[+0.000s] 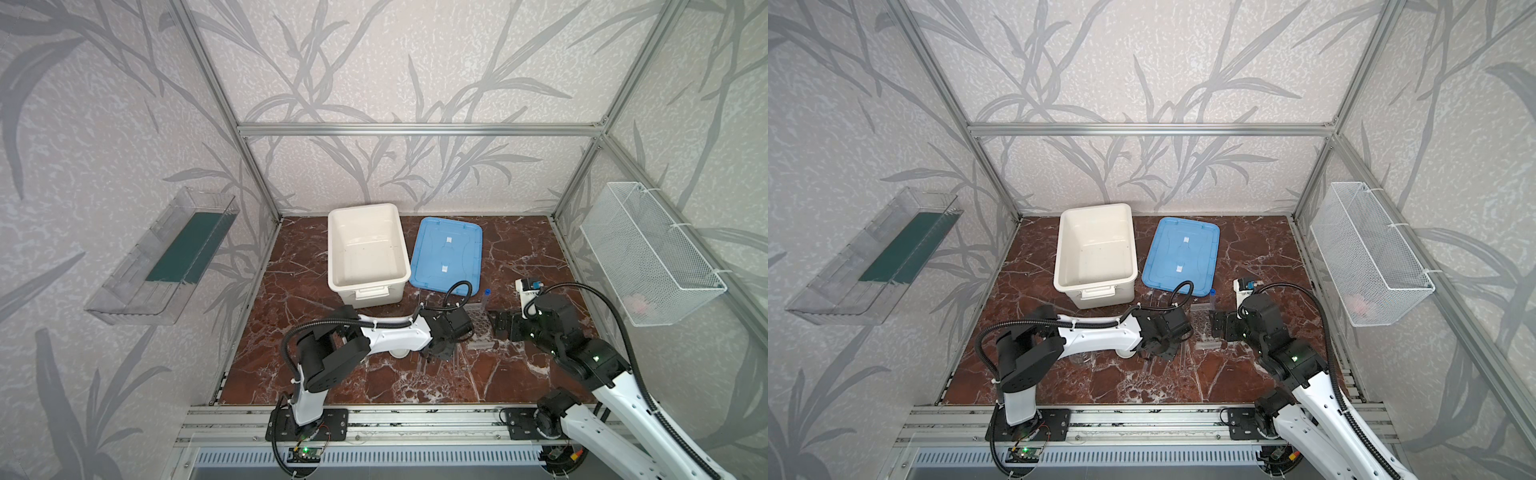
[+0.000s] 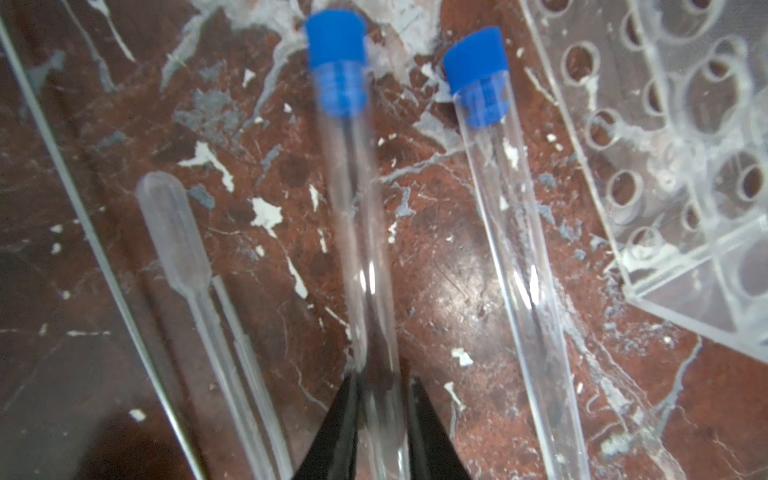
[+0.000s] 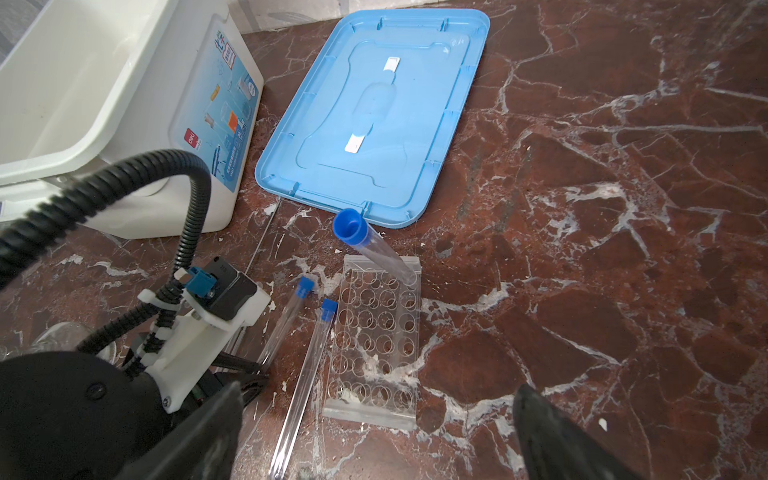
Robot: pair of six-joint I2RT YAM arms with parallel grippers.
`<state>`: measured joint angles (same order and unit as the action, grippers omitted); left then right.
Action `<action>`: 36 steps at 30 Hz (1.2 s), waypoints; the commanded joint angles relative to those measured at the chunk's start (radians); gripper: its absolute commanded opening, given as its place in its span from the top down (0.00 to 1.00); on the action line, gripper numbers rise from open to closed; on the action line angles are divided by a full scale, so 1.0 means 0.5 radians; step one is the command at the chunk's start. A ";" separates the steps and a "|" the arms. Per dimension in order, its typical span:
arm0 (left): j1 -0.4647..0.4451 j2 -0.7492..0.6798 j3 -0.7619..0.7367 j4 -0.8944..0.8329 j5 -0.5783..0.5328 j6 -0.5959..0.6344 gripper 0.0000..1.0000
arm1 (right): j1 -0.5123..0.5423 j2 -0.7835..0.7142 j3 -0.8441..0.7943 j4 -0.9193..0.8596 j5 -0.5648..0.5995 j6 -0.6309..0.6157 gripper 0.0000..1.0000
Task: Organize the chemistry lab equipment
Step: 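Lift the second tube upright with the left gripper, then grasp the second tube's blue cap with the right gripper, then open the left gripper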
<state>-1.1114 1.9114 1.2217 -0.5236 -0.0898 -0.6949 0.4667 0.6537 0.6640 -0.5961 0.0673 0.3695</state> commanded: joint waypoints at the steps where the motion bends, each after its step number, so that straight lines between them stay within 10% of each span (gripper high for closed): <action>1: 0.002 -0.017 0.000 -0.090 -0.060 -0.064 0.78 | 0.005 -0.007 -0.018 0.047 -0.034 0.024 0.01; 22: 0.023 -0.967 -0.910 1.350 0.053 0.435 0.86 | -0.050 0.314 0.452 0.004 -0.943 -0.055 0.02; 36: 0.012 -1.294 -1.154 1.516 0.001 0.614 0.86 | -0.059 1.009 0.779 0.117 -1.352 0.073 0.24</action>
<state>-1.1034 1.2808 0.6586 0.1970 -0.0746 -0.4156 0.4385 1.1275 1.0309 -0.5953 -0.5568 0.3775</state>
